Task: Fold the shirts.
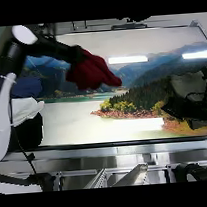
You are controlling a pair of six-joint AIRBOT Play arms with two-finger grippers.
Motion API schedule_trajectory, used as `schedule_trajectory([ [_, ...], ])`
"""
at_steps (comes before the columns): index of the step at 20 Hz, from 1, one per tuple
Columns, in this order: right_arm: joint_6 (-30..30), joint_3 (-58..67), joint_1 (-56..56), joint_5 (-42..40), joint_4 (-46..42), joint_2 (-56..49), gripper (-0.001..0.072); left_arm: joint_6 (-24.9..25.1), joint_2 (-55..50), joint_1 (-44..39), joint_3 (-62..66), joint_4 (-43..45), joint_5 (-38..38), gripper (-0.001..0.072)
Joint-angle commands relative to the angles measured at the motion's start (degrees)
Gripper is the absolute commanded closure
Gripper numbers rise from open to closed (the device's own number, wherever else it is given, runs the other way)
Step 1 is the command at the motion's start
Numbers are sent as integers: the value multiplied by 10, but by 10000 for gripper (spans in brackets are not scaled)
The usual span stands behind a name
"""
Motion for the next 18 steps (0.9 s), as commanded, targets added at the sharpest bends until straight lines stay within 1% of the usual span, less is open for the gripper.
schedule_trajectory([
  [1,0,0,0,0,0,0,692,-8,6,-99,-96,-10,41,683],
  [3,0,0,0,0,0,0,692,-26,7,-121,-134,-10,62,682],
  [4,0,0,0,1,0,0,692,-26,7,-126,-150,-10,53,563],
  [5,0,0,0,4,0,0,693,-26,7,-127,-159,-10,39,285],
  [6,0,0,0,19,0,0,692,-27,7,-124,-160,-9,18,-13],
  [9,0,0,0,26,0,0,692,-34,7,-87,-119,-8,-97,-13],
  [11,-1,0,0,20,-4,-2,692,-51,7,-46,-99,-9,-156,-13],
  [12,-14,0,0,8,-4,-6,692,-51,7,-27,-104,-8,-176,-13],
  [13,-50,0,0,-8,-4,-13,692,-51,10,-8,-124,-9,-193,-13],
  [14,-81,0,0,-17,1,-25,688,-49,18,8,-160,-8,-192,-13],
  [15,-107,0,0,-28,2,-43,595,-41,25,22,-195,-9,-176,-13],
  [16,-130,0,0,-48,3,-66,329,-28,31,37,-235,-10,-145,-13],
  [17,-153,0,0,-74,2,-96,163,-18,33,50,-271,-11,-104,-13],
  [18,-159,1,0,-103,2,-126,164,-17,31,61,-297,-15,-64,-12],
])
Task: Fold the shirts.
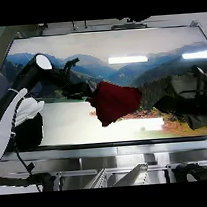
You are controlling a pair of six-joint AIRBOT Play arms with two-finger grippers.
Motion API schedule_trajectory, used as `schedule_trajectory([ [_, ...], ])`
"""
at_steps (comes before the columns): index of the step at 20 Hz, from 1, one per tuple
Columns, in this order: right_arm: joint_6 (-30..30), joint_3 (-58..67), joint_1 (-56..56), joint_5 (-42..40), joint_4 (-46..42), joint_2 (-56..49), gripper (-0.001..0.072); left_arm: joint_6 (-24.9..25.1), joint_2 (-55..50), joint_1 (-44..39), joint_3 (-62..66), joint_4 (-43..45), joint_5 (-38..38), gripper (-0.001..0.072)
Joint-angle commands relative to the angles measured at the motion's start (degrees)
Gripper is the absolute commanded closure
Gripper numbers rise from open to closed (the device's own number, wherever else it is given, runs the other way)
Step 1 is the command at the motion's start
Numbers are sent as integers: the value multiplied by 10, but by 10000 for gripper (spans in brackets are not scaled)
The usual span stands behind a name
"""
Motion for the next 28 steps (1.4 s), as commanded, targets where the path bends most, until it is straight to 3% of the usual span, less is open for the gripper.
schedule_trajectory([
  [1,-61,2,-1,-97,2,-94,164,23,-1,45,-93,-23,102,-12],
  [4,-67,26,0,-141,44,-212,169,115,-47,65,-106,-167,142,6],
  [5,-91,33,0,-147,75,-248,219,135,-65,65,-98,-198,139,6],
  [6,-118,40,0,-148,117,-283,279,137,-82,64,-87,-201,138,6],
  [9,-204,56,0,-161,241,-374,279,139,-137,50,-33,-195,115,7],
  [12,-268,68,0,-166,295,-429,278,139,-167,42,20,-195,104,8],
  [13,-290,72,0,-165,312,-440,278,138,-173,38,32,-195,104,48],
  [14,-314,73,0,-165,332,-447,279,138,-176,37,40,-195,104,206],
  [15,-340,73,0,-164,359,-452,284,138,-175,37,42,-196,105,308],
  [16,-362,73,0,-164,386,-454,352,138,-175,37,41,-196,103,502],
  [17,-381,73,0,-164,406,-454,572,140,-175,37,41,-195,100,707],
  [18,-394,74,0,-164,432,-454,691,140,-175,37,42,-198,97,692],
  [23,-421,103,-16,-139,459,-438,692,140,-122,63,41,-200,82,693],
  [28,-421,180,-92,-39,471,-315,693,140,59,136,50,-221,68,692],
])
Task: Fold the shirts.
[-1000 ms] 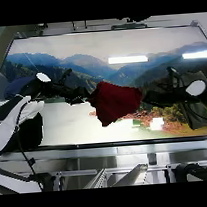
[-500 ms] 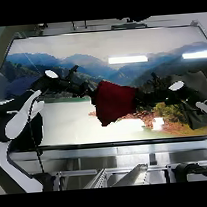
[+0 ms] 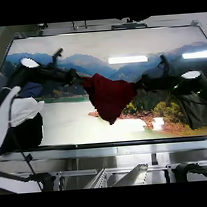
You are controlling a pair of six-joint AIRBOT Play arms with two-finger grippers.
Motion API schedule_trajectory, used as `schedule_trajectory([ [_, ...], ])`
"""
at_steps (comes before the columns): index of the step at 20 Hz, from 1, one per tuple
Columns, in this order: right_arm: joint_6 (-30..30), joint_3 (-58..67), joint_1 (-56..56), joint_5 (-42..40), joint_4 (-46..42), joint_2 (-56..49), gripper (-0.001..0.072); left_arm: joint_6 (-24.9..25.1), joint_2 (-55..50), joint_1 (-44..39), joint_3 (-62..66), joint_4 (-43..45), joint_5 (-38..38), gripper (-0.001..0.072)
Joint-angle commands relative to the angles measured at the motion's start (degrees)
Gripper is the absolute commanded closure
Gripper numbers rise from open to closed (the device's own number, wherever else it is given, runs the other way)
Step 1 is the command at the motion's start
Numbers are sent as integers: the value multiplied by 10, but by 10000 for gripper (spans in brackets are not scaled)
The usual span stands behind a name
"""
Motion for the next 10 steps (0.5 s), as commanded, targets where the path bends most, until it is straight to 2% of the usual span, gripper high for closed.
schedule_trajectory([
  [1,-7,64,-47,72,28,100,693,1,129,50,22,-33,-16,692],
  [6,-7,172,-64,76,43,301,693,-2,297,90,191,-56,-45,692],
  [10,-26,189,-65,13,1,425,693,-18,389,103,247,-11,-47,683],
])
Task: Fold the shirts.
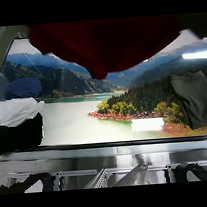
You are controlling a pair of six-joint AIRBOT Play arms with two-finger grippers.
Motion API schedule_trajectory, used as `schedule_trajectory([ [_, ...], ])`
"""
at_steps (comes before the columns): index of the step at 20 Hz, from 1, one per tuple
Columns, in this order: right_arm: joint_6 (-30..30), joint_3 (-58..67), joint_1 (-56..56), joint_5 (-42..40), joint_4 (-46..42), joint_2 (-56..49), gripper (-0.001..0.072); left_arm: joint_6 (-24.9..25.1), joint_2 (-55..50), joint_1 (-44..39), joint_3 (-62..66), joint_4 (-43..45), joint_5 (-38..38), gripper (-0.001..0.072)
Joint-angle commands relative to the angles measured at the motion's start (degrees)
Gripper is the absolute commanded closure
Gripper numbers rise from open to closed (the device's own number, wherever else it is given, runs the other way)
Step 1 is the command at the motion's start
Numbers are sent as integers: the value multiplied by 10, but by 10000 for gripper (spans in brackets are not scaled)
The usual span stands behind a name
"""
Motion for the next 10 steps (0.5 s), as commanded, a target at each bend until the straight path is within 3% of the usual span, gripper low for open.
schedule_trajectory([
  [1,-13,20,-3,-54,-51,101,693,-18,83,11,30,62,-5,683],
  [5,-1,19,-3,-42,-67,69,692,-15,115,11,-99,113,23,683],
  [10,37,-3,-2,25,-84,-111,692,41,3,-19,-204,112,42,683],
])
